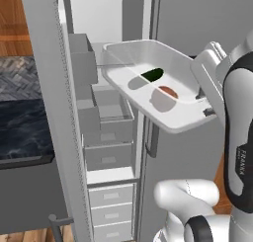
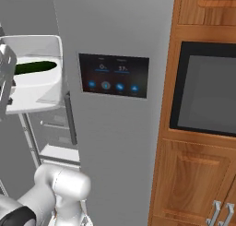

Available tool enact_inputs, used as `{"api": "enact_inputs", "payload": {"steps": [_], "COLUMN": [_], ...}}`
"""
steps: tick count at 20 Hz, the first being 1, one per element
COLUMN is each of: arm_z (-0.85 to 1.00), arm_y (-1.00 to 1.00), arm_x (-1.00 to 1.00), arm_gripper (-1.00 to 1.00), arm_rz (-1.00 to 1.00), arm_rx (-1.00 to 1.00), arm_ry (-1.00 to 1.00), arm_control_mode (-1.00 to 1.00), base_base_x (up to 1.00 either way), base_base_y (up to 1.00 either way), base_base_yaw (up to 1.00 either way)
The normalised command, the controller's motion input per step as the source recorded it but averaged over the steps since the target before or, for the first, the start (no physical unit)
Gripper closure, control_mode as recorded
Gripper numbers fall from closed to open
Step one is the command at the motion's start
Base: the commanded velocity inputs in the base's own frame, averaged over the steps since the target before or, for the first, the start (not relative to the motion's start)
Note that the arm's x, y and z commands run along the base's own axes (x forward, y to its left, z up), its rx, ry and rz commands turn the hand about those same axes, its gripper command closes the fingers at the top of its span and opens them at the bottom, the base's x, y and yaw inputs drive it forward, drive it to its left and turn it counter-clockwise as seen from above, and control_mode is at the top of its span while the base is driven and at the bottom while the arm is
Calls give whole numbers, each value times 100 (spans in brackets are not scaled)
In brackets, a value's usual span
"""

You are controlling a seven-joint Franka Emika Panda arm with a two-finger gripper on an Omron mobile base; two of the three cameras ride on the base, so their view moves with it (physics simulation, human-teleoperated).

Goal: Take the onion and cucumber out of the freezer and place them in the tupperware container on the counter. Then put the tupperware containing the vegetables back in the freezer.

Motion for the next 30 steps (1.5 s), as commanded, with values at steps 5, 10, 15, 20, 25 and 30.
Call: {"api": "enact_inputs", "payload": {"steps": [5,10,15,20,25,30], "arm_z": [4,17,26,27,8,0], "arm_y": [35,21,16,12,8,1], "arm_x": [0,3,11,9,-9,-25], "arm_gripper": [100,100,100,100,100,100], "arm_rz": [0,0,0,0,0,-5], "arm_rx": [4,5,8,8,7,11], "arm_ry": [0,0,0,0,0,0], "arm_control_mode": [-100,-100,-100,-100,-100,-100], "base_base_x": [0,0,0,0,0,0], "base_base_y": [0,0,0,0,0,0], "base_base_yaw": [0,0,0,0,0,0]}}
